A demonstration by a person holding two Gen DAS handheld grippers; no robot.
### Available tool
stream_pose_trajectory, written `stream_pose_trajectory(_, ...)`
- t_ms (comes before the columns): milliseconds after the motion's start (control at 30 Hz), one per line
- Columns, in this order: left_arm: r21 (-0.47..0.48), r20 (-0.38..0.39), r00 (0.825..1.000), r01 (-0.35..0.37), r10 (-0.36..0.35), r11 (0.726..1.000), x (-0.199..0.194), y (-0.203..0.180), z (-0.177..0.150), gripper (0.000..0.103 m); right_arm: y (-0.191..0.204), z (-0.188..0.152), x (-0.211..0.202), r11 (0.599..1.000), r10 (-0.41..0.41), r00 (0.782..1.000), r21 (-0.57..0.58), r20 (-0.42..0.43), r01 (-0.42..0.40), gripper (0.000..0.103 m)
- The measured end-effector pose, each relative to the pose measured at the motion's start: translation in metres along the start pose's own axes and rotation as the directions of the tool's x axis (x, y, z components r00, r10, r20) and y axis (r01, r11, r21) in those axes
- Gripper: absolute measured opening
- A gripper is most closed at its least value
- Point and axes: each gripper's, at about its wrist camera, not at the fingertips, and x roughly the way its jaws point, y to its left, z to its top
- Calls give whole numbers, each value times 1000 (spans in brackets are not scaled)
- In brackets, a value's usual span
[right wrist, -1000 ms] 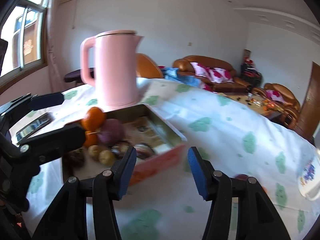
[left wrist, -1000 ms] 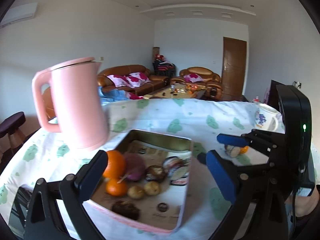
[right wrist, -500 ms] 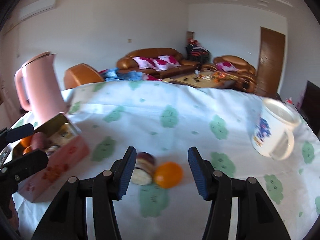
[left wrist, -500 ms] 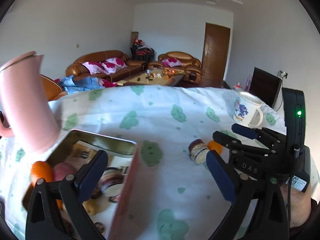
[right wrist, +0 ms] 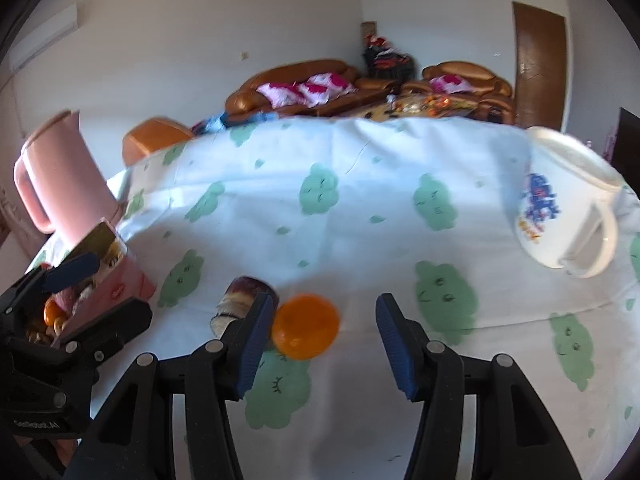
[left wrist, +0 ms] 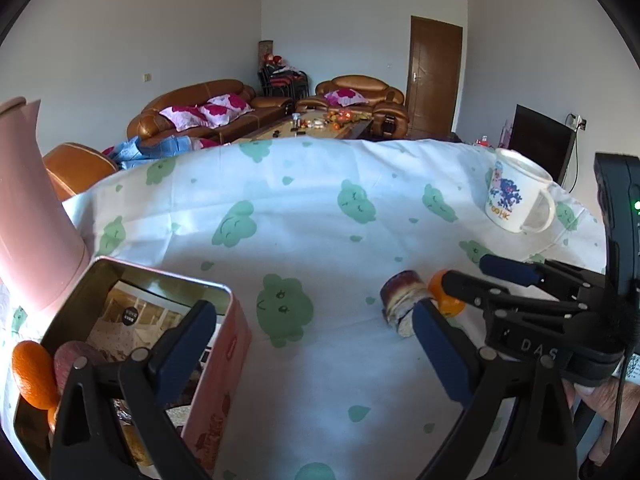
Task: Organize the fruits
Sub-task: 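Move both grippers from the tin back to the remaining fruit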
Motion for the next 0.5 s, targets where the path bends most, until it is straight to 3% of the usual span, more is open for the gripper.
stream_pose_trajectory(233, -11, 0, 1000, 0, 0, 1000, 3, 2, 1, 101, -3, 0, 15, 998, 55, 996, 23, -69, -53, 51)
stream_pose_trajectory(300, -3, 0, 1000, 3, -3, 1000, 3, -1, 2, 101, -3, 0, 22, 995, 96, 990, 27, -104, -94, 40)
stream_pose_trajectory(500, 14, 8, 1000, 22, -22, 1000, 6, -11, 11, 101, -1, -1, 15, 996, 84, 994, 21, -70, -83, 40)
